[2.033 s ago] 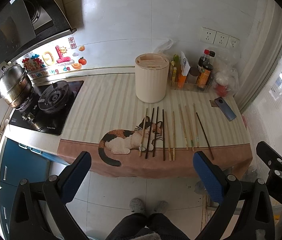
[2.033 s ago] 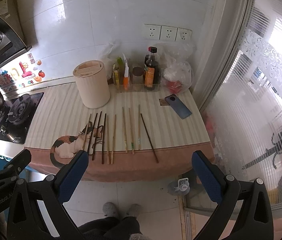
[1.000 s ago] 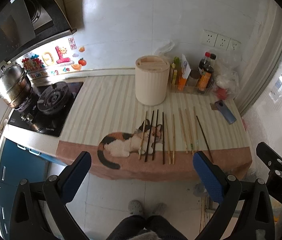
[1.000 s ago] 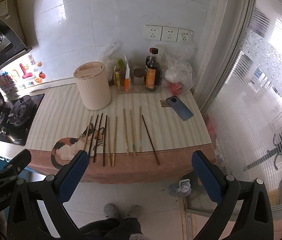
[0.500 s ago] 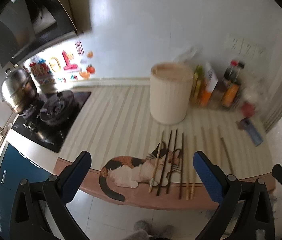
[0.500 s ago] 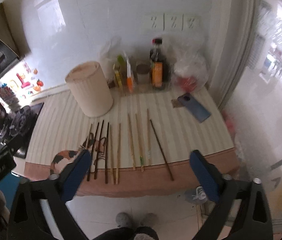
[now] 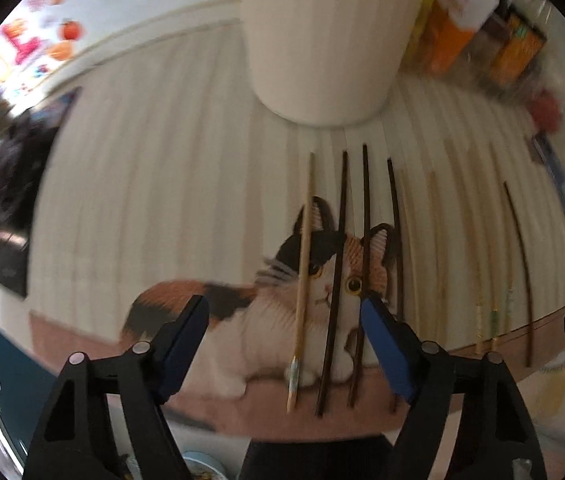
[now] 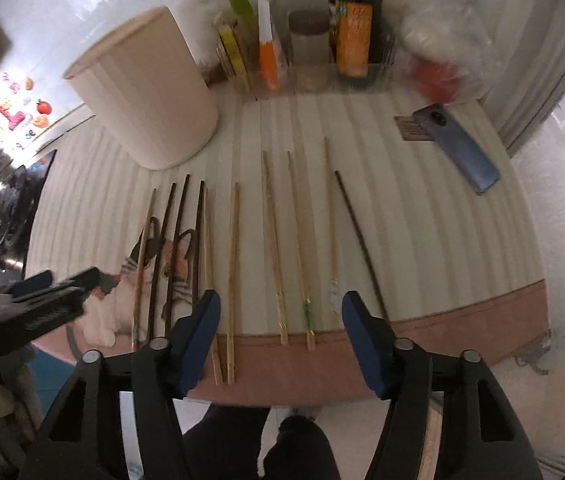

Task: Organize utensils
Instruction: 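Move both tools down toward the chopsticks lying on the cat mat, then grasp a light wooden chopstick with the left tool while the right tool grasps another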

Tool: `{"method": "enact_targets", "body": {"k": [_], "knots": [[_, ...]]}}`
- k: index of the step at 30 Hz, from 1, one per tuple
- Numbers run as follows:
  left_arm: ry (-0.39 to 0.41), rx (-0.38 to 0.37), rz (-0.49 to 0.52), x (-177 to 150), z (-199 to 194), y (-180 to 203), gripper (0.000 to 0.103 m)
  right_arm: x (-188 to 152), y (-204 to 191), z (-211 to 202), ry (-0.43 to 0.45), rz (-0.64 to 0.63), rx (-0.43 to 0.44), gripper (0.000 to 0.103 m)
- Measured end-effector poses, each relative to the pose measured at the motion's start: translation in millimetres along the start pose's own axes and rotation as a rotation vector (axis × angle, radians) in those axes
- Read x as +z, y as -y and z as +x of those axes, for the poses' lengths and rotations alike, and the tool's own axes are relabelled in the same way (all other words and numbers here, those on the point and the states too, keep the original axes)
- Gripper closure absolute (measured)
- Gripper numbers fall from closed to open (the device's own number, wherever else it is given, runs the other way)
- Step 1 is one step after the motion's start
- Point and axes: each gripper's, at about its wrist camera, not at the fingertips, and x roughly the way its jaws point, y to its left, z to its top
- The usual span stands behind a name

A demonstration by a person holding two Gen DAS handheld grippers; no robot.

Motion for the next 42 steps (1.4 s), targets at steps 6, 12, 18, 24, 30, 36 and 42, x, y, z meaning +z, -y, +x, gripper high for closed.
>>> {"method": "enact_targets", "body": {"k": [6,12,18,24,30,36,42], "knots": [[-0.102,-0.078,0.059,24,47,-5,0.065,30,-18,55,-0.097,0.039,0.012,0.068],[-0.123,-0.099,0.116,34,62,-7,0.066,48,-33,96,-0.171,0.053,-0.014,0.069],[-0.094,-0.055,0.141,33,57,0,0.098,52,-40,119,-0.230,0.066,-0.010,0.069],[-0.110,0.004,0.007,25,54,-35,0.099,59,-42,139,-0.281,0.055,-0.014,0.069],[-0.145,-0.004,-0.098,8,45,-66,0.098,71,-51,165,-0.333,0.009,-0.003,0.069],[-0.171,-0.017,-0.142,-3,42,-78,0.098,76,-72,179,-0.372,-0.133,-0.151,0.096],[-0.165,-0.014,-0.142,3,44,-76,0.098,78,-63,186,-0.408,-0.186,-0.137,0.096]]}}
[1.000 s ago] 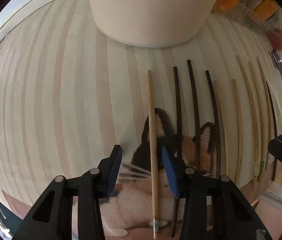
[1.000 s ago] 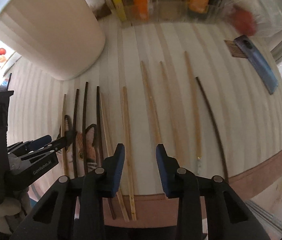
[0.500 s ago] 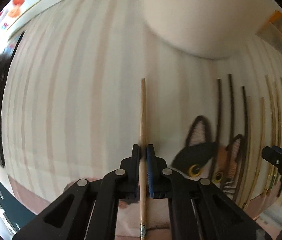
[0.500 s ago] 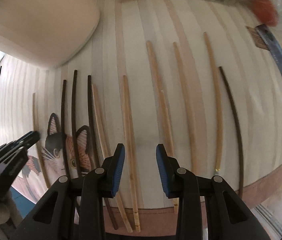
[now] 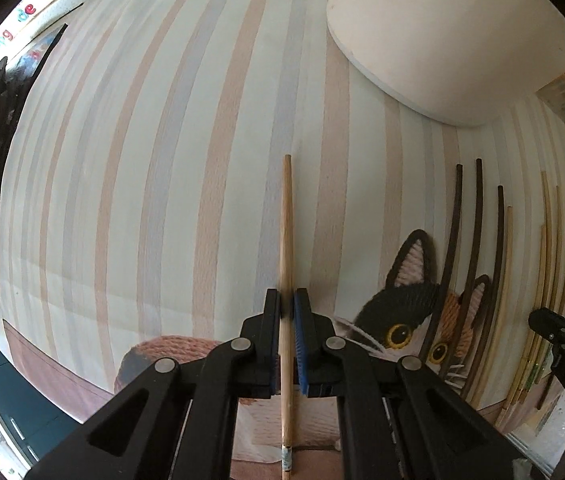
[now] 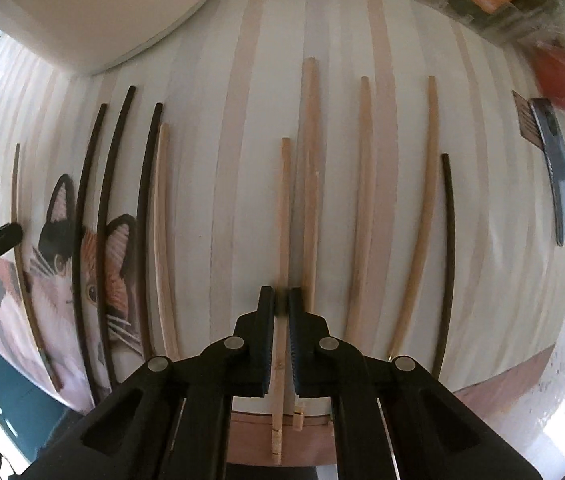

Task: Organize utensils
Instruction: 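Grasp a light wooden chopstick with the left tool while the right tool grasps another, then lift both wooden chopsticks and carry them over the cream holder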

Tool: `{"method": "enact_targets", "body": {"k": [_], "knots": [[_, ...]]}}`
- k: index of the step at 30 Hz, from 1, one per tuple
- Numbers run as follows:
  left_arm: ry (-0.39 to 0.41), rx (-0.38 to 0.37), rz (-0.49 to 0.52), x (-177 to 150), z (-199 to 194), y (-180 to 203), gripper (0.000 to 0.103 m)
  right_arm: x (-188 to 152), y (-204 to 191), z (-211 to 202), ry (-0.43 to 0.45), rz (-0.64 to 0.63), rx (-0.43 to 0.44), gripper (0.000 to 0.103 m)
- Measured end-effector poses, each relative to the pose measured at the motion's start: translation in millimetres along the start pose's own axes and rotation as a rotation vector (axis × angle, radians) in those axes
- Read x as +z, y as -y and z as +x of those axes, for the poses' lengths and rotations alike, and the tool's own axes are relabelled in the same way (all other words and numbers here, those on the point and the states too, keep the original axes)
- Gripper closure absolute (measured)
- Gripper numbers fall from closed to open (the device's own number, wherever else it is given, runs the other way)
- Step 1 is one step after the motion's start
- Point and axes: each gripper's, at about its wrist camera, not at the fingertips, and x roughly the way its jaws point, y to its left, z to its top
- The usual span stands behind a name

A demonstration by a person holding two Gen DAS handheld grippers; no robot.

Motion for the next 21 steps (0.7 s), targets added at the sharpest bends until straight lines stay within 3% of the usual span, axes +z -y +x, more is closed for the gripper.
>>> {"method": "enact_targets", "body": {"k": [7,9,15,21], "knots": [[0.005,0.006,-0.004,2,12,-14,0.098,11,1,0,-0.073,-0.038,0.011,0.095],[0.004,0.005,-0.006,1,3,-2,0.098,19,6,6,-0.085,-0.050,0.012,0.095],[0.005,0.020,-0.001,-1,0,4,0.098,33,-3,10,-0.085,-0.073,-0.007,0.095],[0.014,0.036,-0.005,-2,1,7,0.098,26,-16,11,-0.077,-0.079,-0.008,0.094]]}}
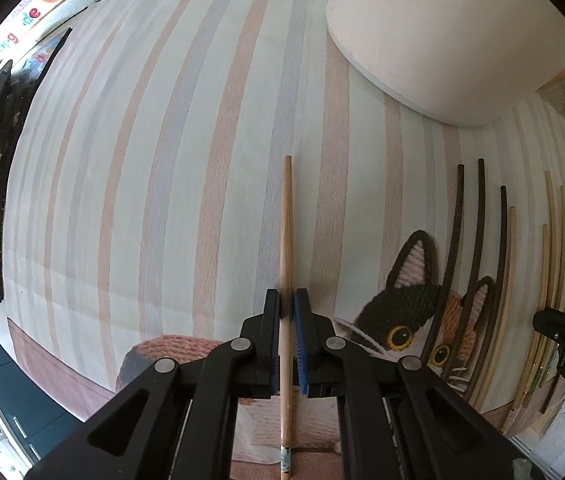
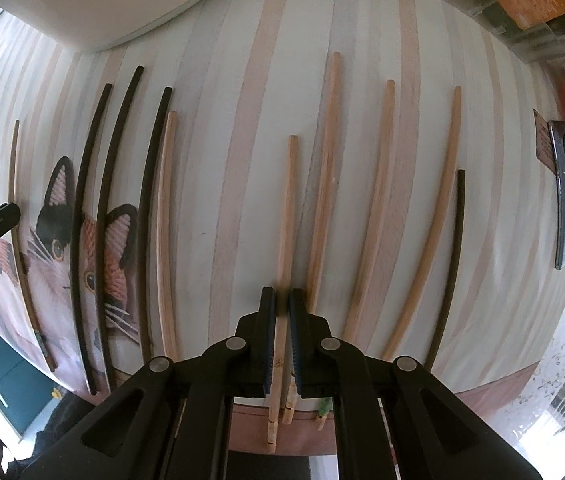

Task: Organize utensils
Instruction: 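Lift both wooden chopsticks and carry them over the cream holder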

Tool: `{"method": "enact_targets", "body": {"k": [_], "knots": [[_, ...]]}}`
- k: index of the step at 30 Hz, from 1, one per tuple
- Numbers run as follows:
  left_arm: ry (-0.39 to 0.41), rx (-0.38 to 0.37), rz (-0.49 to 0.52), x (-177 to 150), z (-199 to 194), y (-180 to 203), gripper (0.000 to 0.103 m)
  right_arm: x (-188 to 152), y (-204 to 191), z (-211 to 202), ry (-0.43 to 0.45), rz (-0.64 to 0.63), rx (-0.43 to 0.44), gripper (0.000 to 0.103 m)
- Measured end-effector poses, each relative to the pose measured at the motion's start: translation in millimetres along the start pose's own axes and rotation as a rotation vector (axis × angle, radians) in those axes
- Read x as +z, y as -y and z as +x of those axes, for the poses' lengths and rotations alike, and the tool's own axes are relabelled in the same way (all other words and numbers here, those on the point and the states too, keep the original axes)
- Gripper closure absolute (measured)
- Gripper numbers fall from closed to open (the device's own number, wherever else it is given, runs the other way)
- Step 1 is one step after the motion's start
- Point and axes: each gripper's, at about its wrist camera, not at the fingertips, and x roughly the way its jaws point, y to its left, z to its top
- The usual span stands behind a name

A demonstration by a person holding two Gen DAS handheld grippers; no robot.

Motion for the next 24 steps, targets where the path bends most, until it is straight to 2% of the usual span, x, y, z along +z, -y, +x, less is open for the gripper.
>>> {"method": "enact_targets", "body": {"k": [8,11,18,24], "knots": [[0.025,0.037,0.002,-7,-1,8,0.099,-16,-6,-5,0.042,0.011,-0.007,0.096],[0.039,0.020,-0.007,-13,-9,7,0.099,-26,-3,-7,0.077,0.020,0.001,0.096],[0.114,-0.024,-0.012,-26,-45,7,0.099,-51,7,-25,0.133,0.019,0.069,0.096],[0.188,-0.056,-0.024,-36,-83,6,0.099,-78,6,-58,0.223,-0.018,0.102,0.096]]}}
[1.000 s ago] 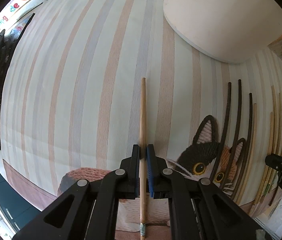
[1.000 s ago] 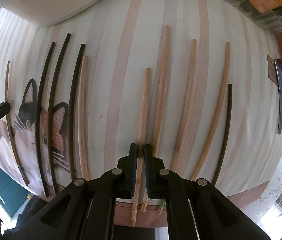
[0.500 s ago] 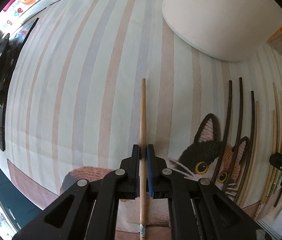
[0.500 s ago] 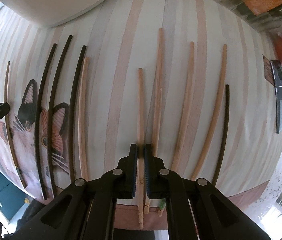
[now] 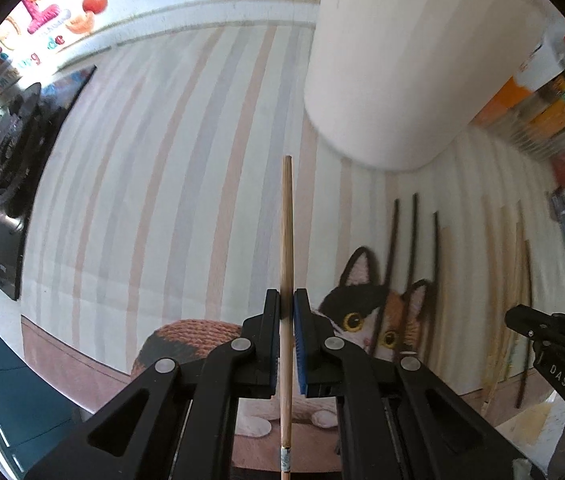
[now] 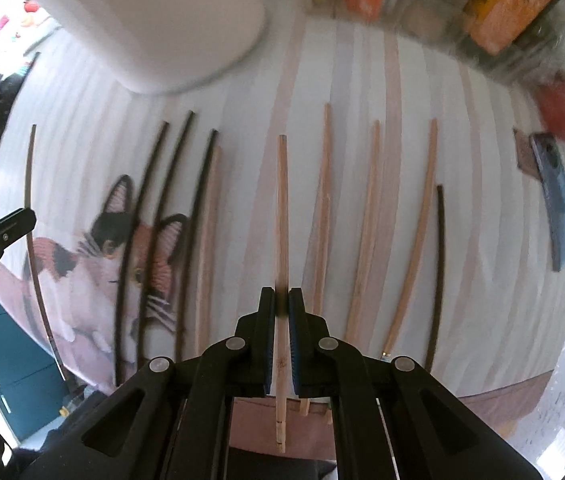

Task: Organize utensils
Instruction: 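Lift both wooden chopsticks and carry them over the cream holder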

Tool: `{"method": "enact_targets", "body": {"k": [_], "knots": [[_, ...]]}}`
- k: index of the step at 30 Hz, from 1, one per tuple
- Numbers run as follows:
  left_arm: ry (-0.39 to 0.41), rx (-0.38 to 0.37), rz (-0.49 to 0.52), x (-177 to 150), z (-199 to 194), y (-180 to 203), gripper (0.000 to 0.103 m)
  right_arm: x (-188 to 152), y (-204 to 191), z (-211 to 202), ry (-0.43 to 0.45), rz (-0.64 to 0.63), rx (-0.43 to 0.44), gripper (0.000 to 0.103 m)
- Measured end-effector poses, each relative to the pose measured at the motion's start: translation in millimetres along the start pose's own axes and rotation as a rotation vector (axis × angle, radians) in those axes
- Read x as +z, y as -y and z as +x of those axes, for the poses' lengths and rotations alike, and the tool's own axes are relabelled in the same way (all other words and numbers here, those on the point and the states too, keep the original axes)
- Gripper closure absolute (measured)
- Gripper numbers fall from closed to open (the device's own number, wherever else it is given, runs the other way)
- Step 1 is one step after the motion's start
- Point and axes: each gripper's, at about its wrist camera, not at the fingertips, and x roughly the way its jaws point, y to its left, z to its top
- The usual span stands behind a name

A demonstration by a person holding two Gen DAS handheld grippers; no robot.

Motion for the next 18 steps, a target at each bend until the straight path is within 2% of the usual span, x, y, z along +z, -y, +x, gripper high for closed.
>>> {"method": "enact_targets", "body": {"k": [7,13,18], "knots": [[0.160,-0.053,-0.019,16,-70,-2,0.099,-16,-1,-67,0.151,-0.025,0.040,0.096],[0.342,-0.148,-0.036,45,-150,-4,0.099,10,5,-147,0.322,-0.001,0.109,0.096],[0.486,-0.213,-0.033,87,-209,-8,0.099,43,7,-208,0.467,0.029,0.167,0.096]]}}
